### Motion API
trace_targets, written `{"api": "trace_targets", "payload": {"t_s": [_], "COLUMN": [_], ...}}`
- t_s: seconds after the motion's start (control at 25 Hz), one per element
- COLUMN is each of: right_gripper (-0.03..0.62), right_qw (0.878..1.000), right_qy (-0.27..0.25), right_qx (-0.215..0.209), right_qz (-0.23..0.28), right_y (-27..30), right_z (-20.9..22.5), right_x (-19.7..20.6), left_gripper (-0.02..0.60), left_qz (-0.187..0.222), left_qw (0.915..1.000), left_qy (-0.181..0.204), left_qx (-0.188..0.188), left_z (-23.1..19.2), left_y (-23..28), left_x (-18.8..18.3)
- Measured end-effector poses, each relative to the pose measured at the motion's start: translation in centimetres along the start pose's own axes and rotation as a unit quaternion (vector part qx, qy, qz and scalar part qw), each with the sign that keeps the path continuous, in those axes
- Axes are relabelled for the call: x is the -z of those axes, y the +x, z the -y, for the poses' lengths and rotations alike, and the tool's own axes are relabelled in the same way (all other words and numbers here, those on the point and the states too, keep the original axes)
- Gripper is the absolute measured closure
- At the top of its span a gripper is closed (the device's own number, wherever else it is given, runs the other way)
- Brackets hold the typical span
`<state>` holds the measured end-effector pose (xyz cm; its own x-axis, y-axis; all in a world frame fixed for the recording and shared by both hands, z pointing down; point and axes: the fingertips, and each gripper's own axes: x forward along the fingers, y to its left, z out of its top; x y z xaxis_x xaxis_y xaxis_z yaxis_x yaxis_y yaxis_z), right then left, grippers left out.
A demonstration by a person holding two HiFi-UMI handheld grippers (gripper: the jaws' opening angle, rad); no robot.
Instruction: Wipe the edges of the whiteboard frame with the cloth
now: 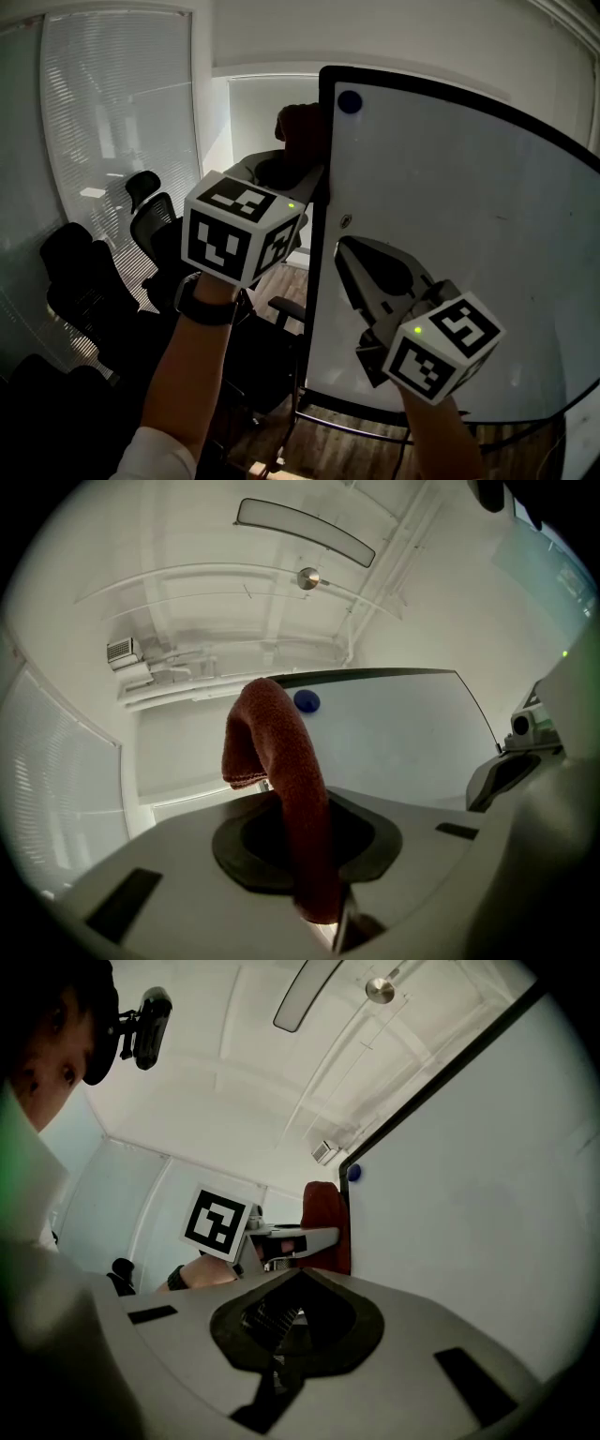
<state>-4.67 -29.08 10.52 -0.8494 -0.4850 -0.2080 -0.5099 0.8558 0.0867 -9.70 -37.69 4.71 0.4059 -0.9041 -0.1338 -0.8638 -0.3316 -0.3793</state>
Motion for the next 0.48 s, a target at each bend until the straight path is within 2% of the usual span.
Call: {"api": "trace_targets", "payload": {"t_s": [0.48], "right_gripper": [0.592], "right_qw": [0.999], "right_qy": [0.017], "right_qx": [0.025], "right_qz": [-0.03], "right_y": [0.9], "right_z": [1.3], "right_x": [5.9], "left_gripper": [0.511], "left_qz": [-0.005], "left_qw": [0.9998], "left_qy": [-0.01], "left_qx": [0.014], "left_z": [2.4], "left_y": [-0.6], "left_x": [6.6]}}
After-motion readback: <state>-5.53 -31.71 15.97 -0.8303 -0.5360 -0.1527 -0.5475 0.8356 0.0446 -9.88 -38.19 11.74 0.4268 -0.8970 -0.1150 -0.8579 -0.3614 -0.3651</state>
